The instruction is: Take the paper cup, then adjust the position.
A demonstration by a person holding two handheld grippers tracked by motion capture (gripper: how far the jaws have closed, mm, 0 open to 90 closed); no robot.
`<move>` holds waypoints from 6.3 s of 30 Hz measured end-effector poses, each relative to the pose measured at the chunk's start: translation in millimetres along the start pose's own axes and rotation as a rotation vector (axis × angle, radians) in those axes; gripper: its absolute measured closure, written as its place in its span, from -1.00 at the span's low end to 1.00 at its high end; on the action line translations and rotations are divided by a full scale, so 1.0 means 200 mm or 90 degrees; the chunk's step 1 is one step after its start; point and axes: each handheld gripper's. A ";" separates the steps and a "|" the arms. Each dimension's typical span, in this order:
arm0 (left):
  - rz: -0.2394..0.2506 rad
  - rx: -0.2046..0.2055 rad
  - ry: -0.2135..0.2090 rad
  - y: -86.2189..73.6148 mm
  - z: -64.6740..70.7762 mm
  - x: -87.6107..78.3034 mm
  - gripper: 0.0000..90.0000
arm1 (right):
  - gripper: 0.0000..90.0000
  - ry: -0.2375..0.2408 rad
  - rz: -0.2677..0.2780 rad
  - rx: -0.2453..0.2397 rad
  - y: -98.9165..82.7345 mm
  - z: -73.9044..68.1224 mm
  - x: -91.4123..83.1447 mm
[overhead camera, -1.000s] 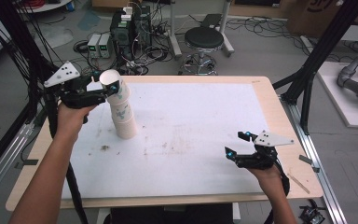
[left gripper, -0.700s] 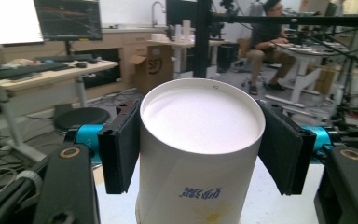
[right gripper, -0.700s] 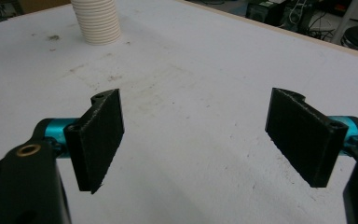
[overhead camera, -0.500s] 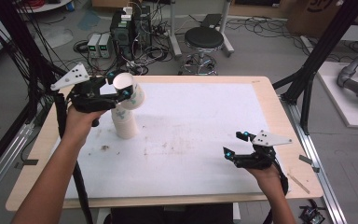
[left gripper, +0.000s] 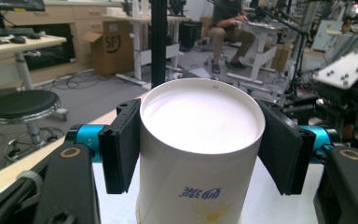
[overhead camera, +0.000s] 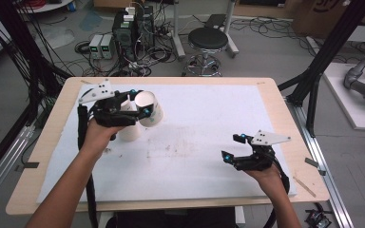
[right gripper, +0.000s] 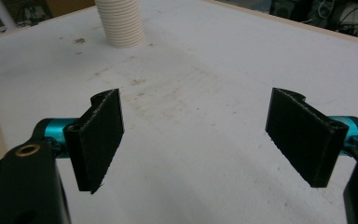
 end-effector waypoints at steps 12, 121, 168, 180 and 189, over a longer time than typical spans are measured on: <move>-0.035 -0.005 -0.040 -0.15 0.06 0.13 -0.22 | -0.57 0.056 0.023 -0.040 0.14 -0.03 0.12; -0.334 0.096 -0.227 -0.38 0.29 0.40 -0.39 | -0.23 0.300 -0.319 -0.344 0.43 -0.29 0.47; -0.069 0.001 -0.230 -0.49 0.20 0.19 -0.17 | -0.58 0.211 0.054 -0.106 0.08 -0.16 0.22; -0.074 0.005 -0.252 -0.51 0.22 0.21 -0.17 | -0.58 0.236 0.082 -0.103 0.09 -0.17 0.23; -0.082 0.010 -0.299 -0.52 0.25 0.25 -0.17 | -0.58 0.268 0.093 -0.106 0.10 -0.19 0.26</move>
Point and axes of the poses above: each handheld gripper's, and its own axes: x roughly forward along the jaws, y roughly out of its top, z roughly to its right, and after that the axes turned 11 degrees about -x, right-handed
